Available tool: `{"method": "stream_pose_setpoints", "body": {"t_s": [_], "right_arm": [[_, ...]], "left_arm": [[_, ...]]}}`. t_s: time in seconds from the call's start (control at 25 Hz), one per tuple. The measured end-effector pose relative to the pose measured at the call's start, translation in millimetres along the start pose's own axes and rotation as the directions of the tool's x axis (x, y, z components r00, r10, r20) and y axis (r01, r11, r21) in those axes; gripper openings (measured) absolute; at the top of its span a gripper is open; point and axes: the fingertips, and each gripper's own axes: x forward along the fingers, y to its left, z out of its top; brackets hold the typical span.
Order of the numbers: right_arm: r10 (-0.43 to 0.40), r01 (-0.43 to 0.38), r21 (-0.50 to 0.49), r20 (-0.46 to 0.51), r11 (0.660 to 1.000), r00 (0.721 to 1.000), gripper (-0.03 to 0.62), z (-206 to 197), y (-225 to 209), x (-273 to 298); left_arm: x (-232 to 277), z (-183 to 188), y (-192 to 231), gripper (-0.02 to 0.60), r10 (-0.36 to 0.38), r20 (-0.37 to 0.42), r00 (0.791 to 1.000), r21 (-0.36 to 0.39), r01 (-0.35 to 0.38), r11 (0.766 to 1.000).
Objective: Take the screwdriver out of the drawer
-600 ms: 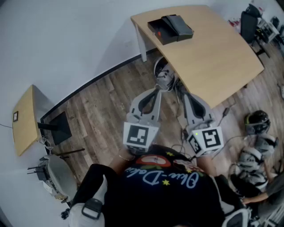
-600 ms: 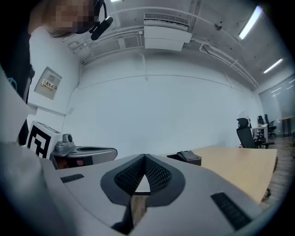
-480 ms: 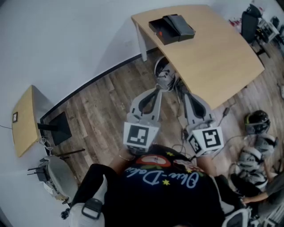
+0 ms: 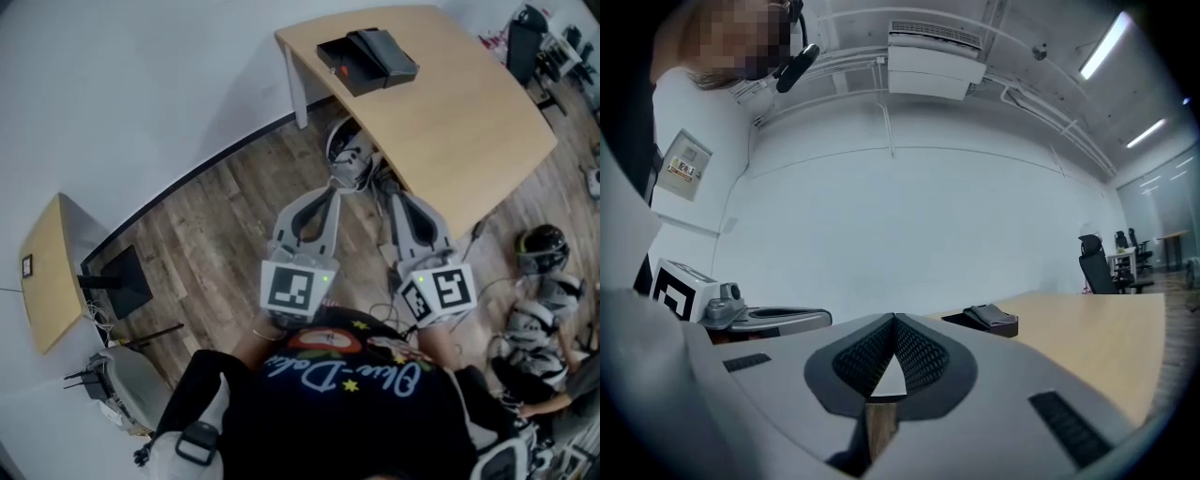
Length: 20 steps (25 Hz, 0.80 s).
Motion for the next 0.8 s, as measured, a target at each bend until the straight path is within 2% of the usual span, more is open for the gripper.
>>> {"method": "stream_pose_setpoints", "body": {"t_s": [0.4, 0.64, 0.8], "right_arm": [[0.010, -0.010, -0.001, -0.027, 1.000, 1.000, 0.001, -9, 21, 28], [0.041, -0.041, 0.000, -0.021, 0.999, 0.999, 0.000, -8, 23, 49], [0.085, -0.085, -0.004, -0.019, 0.996, 0.996, 0.000, -7, 29, 75]], "left_arm": [[-24, -14, 45, 0.000, 0.065, -0.022, 0.998, -0.034, -0.066, 0.997], [-30, -18, 69, 0.000, 0.123, -0.036, 0.992, -0.022, -0.124, 0.992], [-29, -19, 93, 0.000, 0.165, -0.044, 0.985, 0.023, -0.164, 0.986]]}}
